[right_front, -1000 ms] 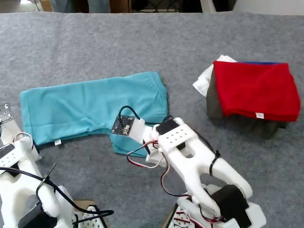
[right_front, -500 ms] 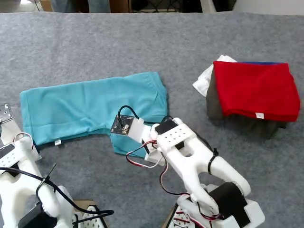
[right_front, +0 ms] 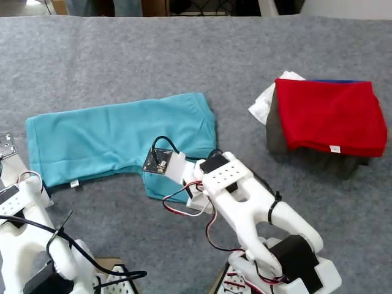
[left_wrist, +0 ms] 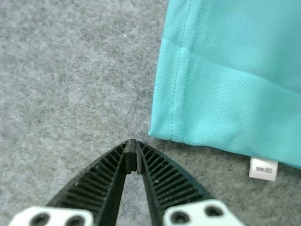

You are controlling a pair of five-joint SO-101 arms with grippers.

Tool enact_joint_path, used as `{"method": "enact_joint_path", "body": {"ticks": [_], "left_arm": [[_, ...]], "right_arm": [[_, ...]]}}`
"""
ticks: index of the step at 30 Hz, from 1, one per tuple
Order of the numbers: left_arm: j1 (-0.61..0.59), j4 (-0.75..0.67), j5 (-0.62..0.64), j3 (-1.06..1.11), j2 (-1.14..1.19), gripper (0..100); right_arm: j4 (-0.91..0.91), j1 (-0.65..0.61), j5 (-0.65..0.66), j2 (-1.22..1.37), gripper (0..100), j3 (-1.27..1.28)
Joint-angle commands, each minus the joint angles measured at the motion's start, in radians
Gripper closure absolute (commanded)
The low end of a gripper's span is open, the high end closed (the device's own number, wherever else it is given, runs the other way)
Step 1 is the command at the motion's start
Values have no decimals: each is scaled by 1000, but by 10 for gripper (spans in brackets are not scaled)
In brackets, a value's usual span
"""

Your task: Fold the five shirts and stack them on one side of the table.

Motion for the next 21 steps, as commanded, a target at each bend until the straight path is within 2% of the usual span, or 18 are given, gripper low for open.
{"method": "enact_joint_path", "body": {"ticks": [1,9,14,21], "left_arm": [[12,-11,-5,-2,-15,970],[12,-9,-5,-2,-15,970],[12,-11,-5,-2,-15,970],[12,-12,-5,-2,-15,970]], "right_arm": [[-25,-21,6,1,930,2],[-38,-12,5,101,983,-33],[-23,55,8,133,983,-85],[106,63,9,133,983,-151]]}}
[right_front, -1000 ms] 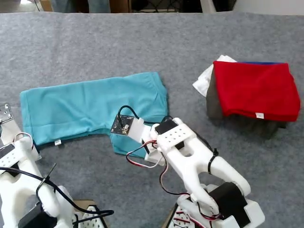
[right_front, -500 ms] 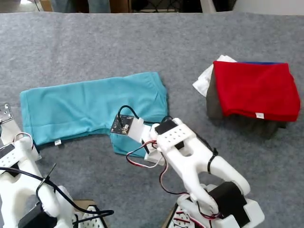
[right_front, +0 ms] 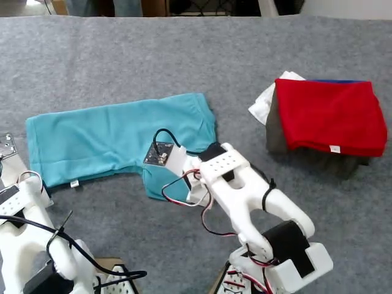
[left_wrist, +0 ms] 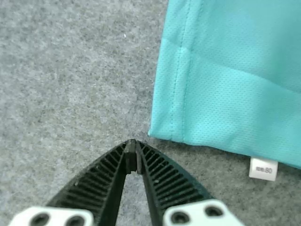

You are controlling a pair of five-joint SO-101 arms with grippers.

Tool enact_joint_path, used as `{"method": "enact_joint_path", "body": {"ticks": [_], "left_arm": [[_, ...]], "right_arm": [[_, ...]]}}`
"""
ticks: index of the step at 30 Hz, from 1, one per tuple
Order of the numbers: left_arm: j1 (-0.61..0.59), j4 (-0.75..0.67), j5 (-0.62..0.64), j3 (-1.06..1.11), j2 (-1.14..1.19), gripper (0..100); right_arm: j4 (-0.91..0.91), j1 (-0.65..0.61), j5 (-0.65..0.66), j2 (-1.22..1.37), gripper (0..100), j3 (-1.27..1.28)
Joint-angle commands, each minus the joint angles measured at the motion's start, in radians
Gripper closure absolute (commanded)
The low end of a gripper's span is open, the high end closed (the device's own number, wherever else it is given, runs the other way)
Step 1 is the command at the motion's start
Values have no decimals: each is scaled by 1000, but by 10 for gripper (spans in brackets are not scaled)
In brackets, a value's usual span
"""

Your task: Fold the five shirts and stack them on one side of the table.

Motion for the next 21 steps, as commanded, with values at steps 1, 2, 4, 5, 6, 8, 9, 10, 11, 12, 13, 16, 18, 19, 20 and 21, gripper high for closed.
{"method": "enact_joint_path", "body": {"ticks": [1,2,4,5,6,8,9,10,11,12,13,16,18,19,20,21], "left_arm": [[12,-12,-5,-2,-15,970],[12,-12,-5,-2,-15,970],[12,-12,-5,-2,-15,970],[12,-12,-5,-2,-15,970],[12,-12,-5,-2,-15,970],[12,-12,-5,-2,-15,970],[12,-12,-5,-2,-15,970],[12,-12,-5,-2,-15,970],[12,-12,-5,-2,-15,970],[12,-12,-5,-2,-15,970],[12,-12,-5,-2,-15,970],[12,-12,-5,-2,-15,970],[12,-9,-6,-2,-15,970],[12,-8,-17,-2,-15,969],[12,-6,-37,-2,-15,970],[12,-6,-46,-2,-15,970]], "right_arm": [[54,28,9,-4,983,-48],[68,29,9,-4,983,-61],[98,31,9,-4,983,-87],[114,31,9,-4,983,-97],[126,31,9,-4,983,-108],[149,31,11,-4,983,-122],[157,31,23,-4,983,-124],[163,32,38,-4,983,-122],[163,37,51,-4,983,-120],[163,48,60,-4,983,-120],[158,60,69,-4,983,-120],[160,89,115,-4,982,-122],[161,91,129,-4,979,-120],[164,89,129,-4,969,-120],[176,87,132,-4,949,-124],[189,83,133,-4,919,-128]]}}
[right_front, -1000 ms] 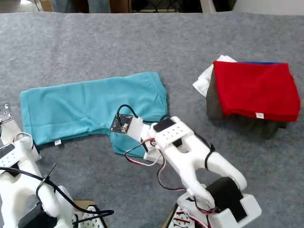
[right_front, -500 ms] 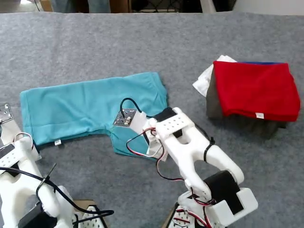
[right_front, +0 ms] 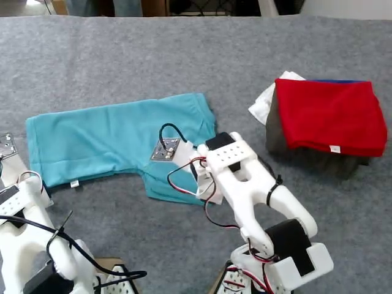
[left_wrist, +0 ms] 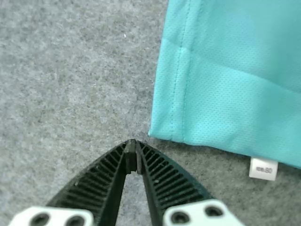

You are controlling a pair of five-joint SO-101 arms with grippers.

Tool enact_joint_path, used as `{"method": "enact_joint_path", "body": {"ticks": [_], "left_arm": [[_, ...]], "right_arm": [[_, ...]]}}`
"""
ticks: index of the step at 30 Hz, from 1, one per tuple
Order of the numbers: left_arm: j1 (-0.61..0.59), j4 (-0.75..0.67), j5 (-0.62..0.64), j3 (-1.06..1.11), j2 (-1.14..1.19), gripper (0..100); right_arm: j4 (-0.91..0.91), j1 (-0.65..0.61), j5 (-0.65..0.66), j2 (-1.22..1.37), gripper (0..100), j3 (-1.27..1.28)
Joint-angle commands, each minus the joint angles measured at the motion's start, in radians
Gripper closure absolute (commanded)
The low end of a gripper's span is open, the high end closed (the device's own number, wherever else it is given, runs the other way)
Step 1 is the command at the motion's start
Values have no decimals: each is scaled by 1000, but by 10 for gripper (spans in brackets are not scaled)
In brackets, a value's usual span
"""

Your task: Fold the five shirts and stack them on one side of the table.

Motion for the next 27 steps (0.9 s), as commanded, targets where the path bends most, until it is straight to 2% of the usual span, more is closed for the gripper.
{"method": "enact_joint_path", "body": {"ticks": [1,4,6,11,21,27], "left_arm": [[12,-6,-32,-2,-15,970],[12,-6,-32,-2,-15,970],[12,-6,-32,-1,-15,970],[12,-6,-32,4,-18,970],[12,-9,-32,7,-21,970],[13,-9,-32,7,-21,970]], "right_arm": [[35,-6,14,-5,883,-44],[48,-54,15,-5,788,-35],[58,-66,14,-5,763,-41],[64,-78,9,-36,808,-77],[2,-295,-68,-15,814,-93],[-49,-325,-89,53,814,-96]]}}
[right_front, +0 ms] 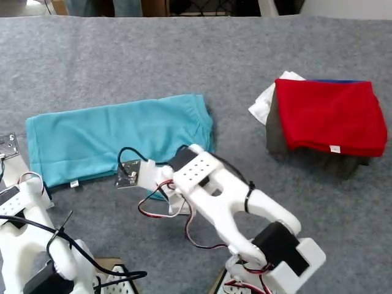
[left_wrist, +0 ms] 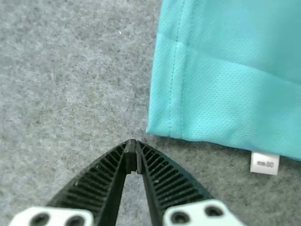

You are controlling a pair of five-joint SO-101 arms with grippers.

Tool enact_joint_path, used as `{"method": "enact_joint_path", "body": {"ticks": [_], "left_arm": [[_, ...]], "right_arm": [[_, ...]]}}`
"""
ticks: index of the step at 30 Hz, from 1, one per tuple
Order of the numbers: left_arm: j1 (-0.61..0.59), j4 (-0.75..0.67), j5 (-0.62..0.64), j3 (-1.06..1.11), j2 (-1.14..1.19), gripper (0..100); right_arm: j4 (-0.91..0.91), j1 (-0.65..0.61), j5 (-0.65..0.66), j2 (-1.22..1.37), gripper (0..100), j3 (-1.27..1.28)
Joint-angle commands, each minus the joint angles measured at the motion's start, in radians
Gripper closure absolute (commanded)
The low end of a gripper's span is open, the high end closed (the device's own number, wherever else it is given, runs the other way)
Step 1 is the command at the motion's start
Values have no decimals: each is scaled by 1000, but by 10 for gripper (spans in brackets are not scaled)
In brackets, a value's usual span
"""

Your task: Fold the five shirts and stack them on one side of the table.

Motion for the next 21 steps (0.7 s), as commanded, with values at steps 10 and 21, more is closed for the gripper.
{"method": "enact_joint_path", "body": {"ticks": [10,21], "left_arm": [[13,-11,-9,-2,-20,970],[13,-8,-9,-2,-21,970]], "right_arm": [[232,210,84,-188,814,-51],[321,311,173,-303,814,-18]]}}
